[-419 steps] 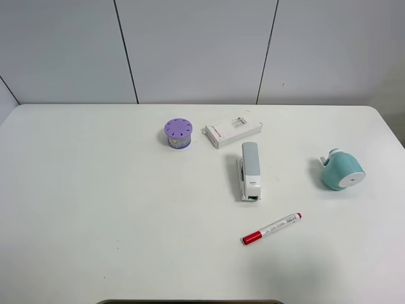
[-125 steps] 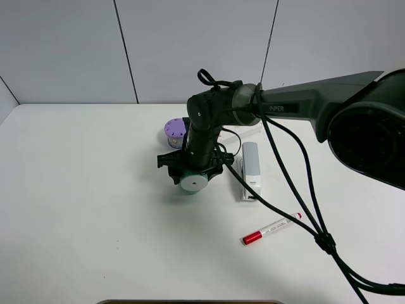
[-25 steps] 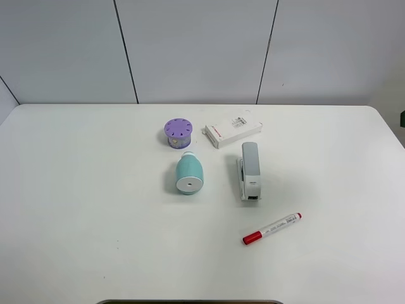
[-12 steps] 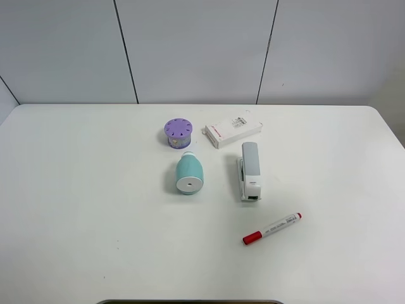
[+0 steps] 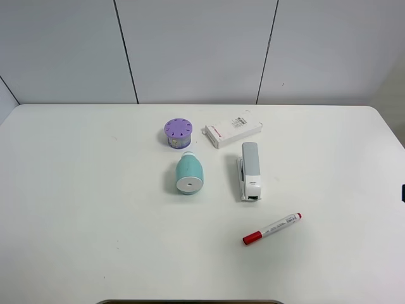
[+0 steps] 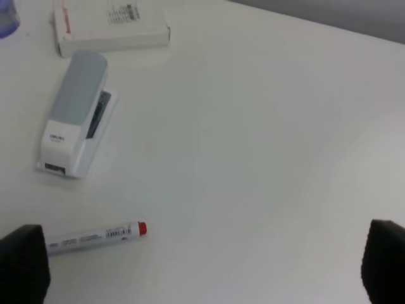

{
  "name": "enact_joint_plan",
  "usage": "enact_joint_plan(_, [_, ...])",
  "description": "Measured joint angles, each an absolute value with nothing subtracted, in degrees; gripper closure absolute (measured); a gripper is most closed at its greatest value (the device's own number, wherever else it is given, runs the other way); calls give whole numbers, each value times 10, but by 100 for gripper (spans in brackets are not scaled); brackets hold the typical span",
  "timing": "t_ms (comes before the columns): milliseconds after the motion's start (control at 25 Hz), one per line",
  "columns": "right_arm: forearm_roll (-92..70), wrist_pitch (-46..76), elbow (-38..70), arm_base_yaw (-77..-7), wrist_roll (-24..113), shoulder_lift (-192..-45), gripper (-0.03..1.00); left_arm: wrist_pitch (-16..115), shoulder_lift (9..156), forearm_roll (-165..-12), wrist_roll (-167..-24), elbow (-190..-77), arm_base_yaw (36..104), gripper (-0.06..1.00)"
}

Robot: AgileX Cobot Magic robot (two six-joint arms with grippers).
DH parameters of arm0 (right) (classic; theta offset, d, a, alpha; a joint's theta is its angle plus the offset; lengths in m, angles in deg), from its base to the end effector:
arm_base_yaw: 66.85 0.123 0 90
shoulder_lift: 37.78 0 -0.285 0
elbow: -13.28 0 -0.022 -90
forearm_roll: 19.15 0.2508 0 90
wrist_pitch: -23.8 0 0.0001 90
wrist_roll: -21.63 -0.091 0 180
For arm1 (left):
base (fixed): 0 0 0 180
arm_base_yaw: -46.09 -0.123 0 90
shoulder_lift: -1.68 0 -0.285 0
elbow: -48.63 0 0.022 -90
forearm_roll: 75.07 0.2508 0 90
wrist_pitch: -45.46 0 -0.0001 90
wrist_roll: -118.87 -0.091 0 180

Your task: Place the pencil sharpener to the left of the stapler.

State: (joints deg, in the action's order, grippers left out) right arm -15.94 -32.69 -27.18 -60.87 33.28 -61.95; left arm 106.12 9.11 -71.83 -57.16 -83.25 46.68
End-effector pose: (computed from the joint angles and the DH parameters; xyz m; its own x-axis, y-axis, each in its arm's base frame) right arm 0.0343 0.0079 0.3200 -0.4811 -0.2227 -0.8479 -0.2298 0.9654 -0.1232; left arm -0.0067 0.0046 0.2797 -0.4392 -0.0370 -0.8976 -0.0522 0.9985 -0.0156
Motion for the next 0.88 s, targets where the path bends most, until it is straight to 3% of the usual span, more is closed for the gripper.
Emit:
enact_joint_plan(400, [-159, -329, -275, -609, 293, -456, -2, 1061, 91, -718, -572, -832, 467, -1])
enact_joint_plan(880, [-149, -354, -338, -609, 273, -454, -2, 1061, 91, -718, -572, -832, 467, -1])
